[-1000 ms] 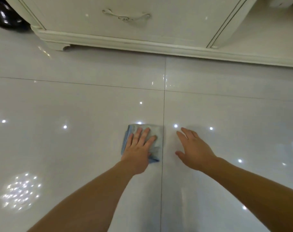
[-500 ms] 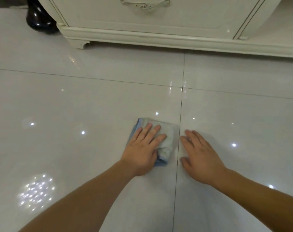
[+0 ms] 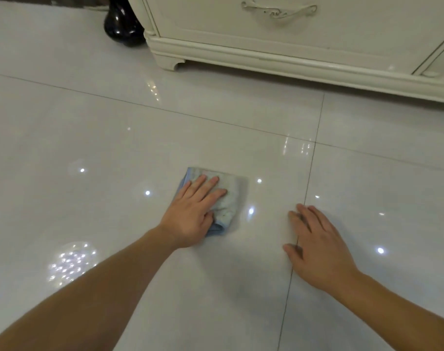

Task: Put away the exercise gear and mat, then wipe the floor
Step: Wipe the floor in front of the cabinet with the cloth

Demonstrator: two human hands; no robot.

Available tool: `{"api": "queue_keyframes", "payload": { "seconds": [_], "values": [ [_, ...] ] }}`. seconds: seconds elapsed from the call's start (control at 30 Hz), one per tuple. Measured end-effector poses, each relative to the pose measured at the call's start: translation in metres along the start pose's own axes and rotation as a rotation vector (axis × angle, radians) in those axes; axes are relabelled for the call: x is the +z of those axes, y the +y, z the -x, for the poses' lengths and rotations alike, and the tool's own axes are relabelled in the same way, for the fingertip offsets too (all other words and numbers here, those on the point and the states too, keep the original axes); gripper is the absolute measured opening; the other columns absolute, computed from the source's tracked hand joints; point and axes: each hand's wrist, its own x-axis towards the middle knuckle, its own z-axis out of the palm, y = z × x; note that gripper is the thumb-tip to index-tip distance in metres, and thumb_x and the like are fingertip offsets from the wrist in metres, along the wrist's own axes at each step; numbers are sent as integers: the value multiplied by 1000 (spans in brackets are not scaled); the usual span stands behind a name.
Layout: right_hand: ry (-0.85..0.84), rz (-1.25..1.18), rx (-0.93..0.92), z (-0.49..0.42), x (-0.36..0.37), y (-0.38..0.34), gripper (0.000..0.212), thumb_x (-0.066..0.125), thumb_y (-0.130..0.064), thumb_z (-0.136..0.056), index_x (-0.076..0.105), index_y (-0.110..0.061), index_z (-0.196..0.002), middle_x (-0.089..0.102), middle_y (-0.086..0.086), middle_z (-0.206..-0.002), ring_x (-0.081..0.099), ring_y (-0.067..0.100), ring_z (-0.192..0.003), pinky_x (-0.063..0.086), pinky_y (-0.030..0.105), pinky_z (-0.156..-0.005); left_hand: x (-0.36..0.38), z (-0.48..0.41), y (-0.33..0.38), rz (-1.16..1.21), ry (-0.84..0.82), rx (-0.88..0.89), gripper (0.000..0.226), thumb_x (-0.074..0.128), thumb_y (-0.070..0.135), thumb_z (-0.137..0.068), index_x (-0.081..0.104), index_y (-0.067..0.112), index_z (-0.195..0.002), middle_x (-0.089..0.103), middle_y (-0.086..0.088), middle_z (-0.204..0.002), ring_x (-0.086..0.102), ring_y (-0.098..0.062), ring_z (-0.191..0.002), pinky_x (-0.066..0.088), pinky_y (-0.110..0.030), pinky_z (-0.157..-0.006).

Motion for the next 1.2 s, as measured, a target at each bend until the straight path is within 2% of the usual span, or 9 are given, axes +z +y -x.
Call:
{"api": "queue_keyframes", "payload": {
  "seconds": [0.17,0.37,0.43,0.5,0.57,0.77,0.97,1.1,1.2],
  "values": [
    [-3,-32,-24,-11,-8,-22,65,57,-34,-69,58,-6,-127,54,14,-137,49,34,-127,42,44,-103,-14,8,-40,3,-14,-56,65,37,33,-82,43,27,-146,30,1,-160,19,-25,-150,10,-44,-122],
    [-5,-44,-213,-46,-12,-74,69,46,-47,-80,53,-6,-135,49,15,-143,47,36,-131,39,46,-107,-14,10,-47,58,26,-89,67,33,35,-81,44,26,-146,29,1,-160,18,-26,-150,5,-42,-121],
    [-13,-32,-263,-57,-16,-89,69,48,-47,-84,47,-7,-141,41,14,-149,39,35,-137,28,42,-112,-15,13,-52,76,44,-118,67,32,36,-80,44,26,-146,29,1,-160,17,-25,-150,4,-40,-121],
    [-51,-42,-301,-66,-21,-99,70,47,-46,-92,31,-11,-150,23,9,-159,20,29,-147,12,35,-117,-16,18,-60,90,58,-147,68,31,37,-80,43,26,-146,28,1,-161,16,-25,-150,3,-39,-121],
    [-67,-32,-327,-75,-19,-106,70,46,-46,-94,23,-14,-153,15,6,-161,10,25,-149,4,32,-118,-18,23,-70,97,65,-170,68,31,38,-80,43,26,-147,28,1,-161,16,-25,-150,3,-39,-121],
    [-54,-9,-298,-76,-4,-112,68,38,-48,-82,51,-10,-137,46,10,-146,38,31,-138,30,41,-113,-21,35,-105,86,54,-182,66,35,36,-82,44,25,-146,32,-2,-159,22,-30,-149,14,-51,-121],
    [-7,-11,-256,-82,-16,-130,63,49,-37,-72,58,-9,-128,50,10,-141,42,30,-132,32,40,-111,-31,41,-136,78,54,-274,70,30,40,-80,43,21,-147,31,-4,-159,22,-31,-148,17,-52,-120],
    [-66,-60,-355,-95,-21,-150,66,49,-42,-91,32,-15,-149,22,5,-159,16,26,-147,13,34,-118,-34,43,-144,92,48,-309,74,27,43,-79,39,23,-149,27,-2,-161,18,-29,-150,13,-49,-122],
    [-106,-51,-455,-106,-15,-165,68,46,-45,-94,24,-17,-152,15,3,-161,10,24,-148,8,34,-119,-36,46,-148,102,48,-338,75,25,45,-78,37,26,-150,24,1,-162,14,-26,-151,11,-49,-122]
  ]
}}
